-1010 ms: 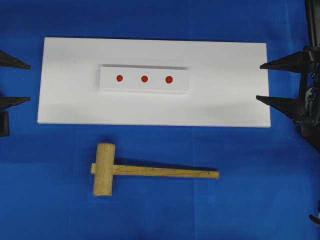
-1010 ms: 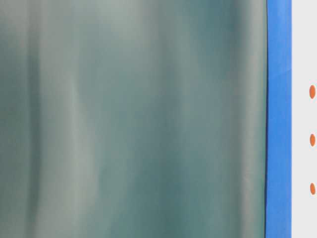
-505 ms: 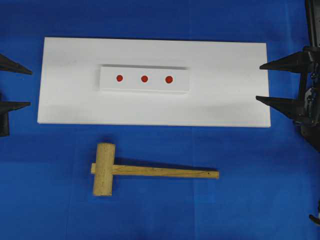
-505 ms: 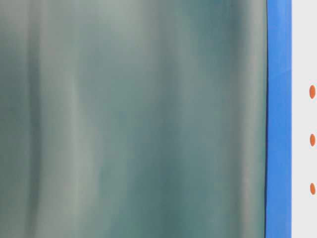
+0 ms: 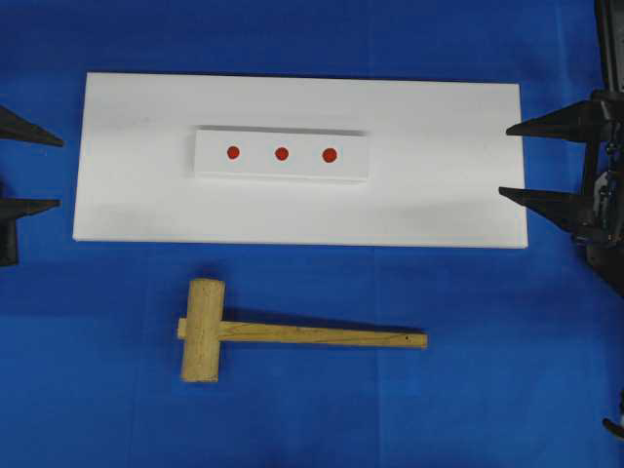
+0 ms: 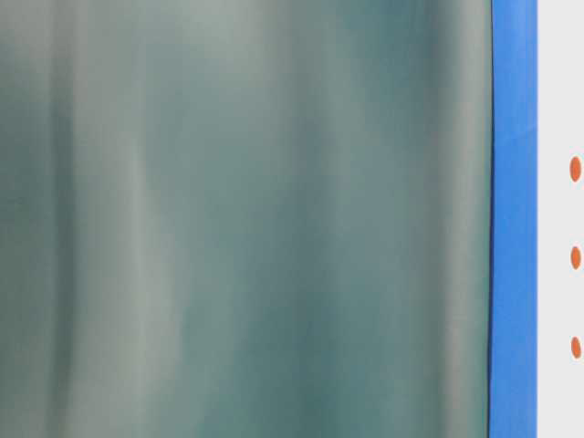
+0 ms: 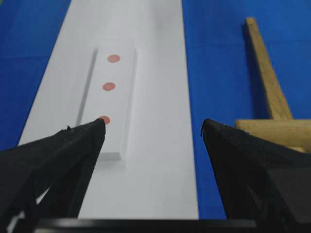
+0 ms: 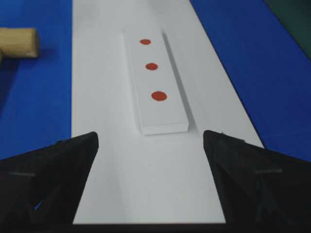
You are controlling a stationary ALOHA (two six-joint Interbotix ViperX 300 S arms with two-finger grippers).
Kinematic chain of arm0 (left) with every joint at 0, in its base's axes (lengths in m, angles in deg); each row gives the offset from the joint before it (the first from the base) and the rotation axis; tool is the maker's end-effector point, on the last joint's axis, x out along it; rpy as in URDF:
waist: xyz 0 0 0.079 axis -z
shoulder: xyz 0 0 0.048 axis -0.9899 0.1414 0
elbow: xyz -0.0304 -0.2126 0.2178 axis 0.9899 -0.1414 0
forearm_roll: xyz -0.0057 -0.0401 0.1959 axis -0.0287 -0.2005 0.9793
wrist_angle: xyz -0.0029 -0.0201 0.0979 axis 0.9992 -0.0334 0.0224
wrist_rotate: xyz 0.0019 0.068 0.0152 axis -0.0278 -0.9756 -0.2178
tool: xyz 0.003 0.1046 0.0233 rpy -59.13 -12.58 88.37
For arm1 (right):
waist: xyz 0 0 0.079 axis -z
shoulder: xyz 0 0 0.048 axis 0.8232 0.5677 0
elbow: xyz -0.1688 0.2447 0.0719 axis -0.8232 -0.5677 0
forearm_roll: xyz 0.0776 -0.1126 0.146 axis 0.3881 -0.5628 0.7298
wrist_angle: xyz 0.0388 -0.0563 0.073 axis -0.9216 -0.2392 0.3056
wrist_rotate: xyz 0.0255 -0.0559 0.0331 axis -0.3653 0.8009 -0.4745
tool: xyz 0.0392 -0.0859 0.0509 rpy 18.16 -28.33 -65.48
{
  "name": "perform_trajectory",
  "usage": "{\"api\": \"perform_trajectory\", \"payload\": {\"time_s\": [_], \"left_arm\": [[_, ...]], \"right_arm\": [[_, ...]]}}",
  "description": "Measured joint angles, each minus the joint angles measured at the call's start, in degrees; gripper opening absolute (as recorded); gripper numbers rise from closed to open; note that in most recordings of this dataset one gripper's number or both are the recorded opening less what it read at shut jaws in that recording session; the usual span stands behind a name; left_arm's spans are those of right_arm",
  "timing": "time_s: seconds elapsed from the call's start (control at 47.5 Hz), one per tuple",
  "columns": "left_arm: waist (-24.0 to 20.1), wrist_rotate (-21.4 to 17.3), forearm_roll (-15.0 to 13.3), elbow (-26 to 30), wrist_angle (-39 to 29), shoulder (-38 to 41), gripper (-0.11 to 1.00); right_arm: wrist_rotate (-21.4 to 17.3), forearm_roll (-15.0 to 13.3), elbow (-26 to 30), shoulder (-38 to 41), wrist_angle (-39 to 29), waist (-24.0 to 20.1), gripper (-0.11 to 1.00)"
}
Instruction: Hit the mark with a hammer.
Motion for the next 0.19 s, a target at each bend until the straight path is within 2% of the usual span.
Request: {"api": "perform_trajectory", "payload": {"time_s": [0.189], "left_arm": [[-0.1,-0.1,0.0,0.0,0.0,0.0,0.78]], "right_arm": [[0.1,-0.1,0.0,0.0,0.0,0.0,0.80]]}}
